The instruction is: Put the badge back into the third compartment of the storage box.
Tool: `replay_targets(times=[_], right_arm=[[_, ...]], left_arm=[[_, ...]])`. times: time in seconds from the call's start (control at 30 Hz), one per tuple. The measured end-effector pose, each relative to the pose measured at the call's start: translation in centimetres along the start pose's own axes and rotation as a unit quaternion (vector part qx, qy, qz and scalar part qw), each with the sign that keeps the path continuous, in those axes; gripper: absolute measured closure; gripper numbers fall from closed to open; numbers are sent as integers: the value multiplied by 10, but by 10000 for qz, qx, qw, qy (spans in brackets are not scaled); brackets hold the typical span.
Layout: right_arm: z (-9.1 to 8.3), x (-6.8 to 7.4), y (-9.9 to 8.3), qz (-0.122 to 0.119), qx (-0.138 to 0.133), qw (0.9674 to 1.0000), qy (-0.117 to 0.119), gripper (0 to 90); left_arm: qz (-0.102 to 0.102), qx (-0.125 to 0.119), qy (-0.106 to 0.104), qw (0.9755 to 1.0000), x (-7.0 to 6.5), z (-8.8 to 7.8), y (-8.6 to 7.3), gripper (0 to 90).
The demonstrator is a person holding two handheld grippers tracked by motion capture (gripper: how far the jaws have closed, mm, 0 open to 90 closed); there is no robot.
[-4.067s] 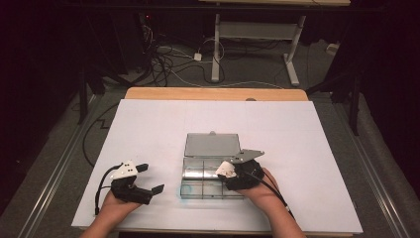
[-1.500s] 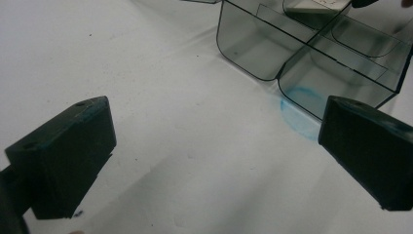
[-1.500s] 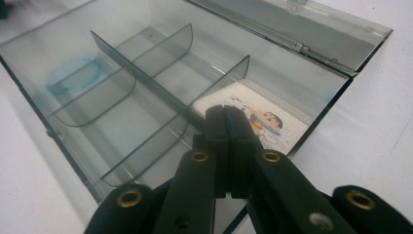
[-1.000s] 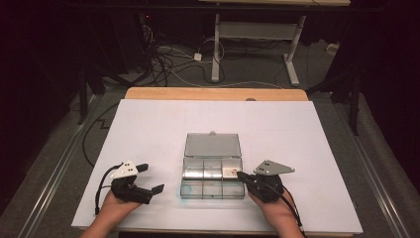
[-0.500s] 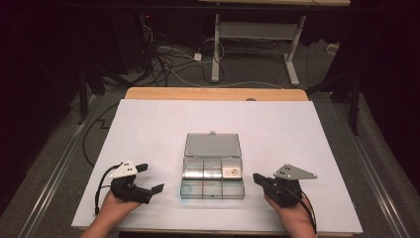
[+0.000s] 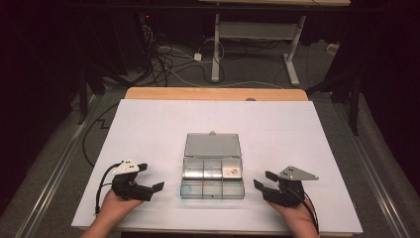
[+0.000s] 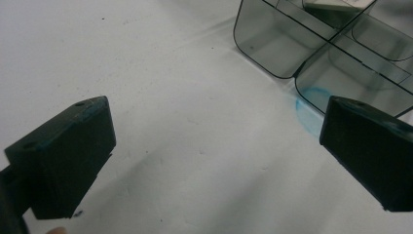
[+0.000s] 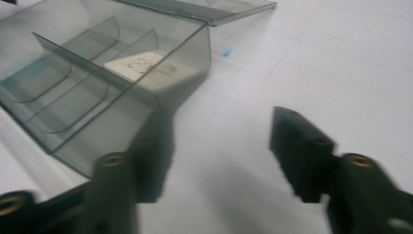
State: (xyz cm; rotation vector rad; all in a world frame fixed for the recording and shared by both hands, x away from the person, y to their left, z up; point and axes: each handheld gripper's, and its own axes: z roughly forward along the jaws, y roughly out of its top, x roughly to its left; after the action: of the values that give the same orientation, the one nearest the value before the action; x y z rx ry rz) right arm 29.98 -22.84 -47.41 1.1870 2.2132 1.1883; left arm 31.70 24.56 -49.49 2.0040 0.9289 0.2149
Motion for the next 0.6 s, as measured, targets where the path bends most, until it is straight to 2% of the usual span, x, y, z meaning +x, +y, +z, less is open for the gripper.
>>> replay_targets(times=[0.13, 0.2, 0.23, 0.37, 0.47, 0.6], right_arm=[[3, -2, -1, 53, 14, 9999, -134, 150], [5, -2, -1, 49, 14, 9998, -193, 86], [6, -2, -1, 49, 34, 9997, -254, 19], [8, -3, -1, 70, 58, 9992, -381, 0], [9, -3, 0, 31, 74, 9993, -378, 0], [9, -1, 1, -6, 46, 9992, -388, 0]], left_arm=[[-6, 13, 21, 10000, 0, 0, 0, 0], [-3, 28, 31, 10000, -1, 0, 0, 0], [1, 39, 33, 10000, -1, 0, 1, 0], [-17, 35, 33, 10000, -3, 1, 2, 0], [-31, 56, 16, 10000, -3, 3, 6, 0], [-146, 50, -140, 9998, -1, 8, 12, 0]])
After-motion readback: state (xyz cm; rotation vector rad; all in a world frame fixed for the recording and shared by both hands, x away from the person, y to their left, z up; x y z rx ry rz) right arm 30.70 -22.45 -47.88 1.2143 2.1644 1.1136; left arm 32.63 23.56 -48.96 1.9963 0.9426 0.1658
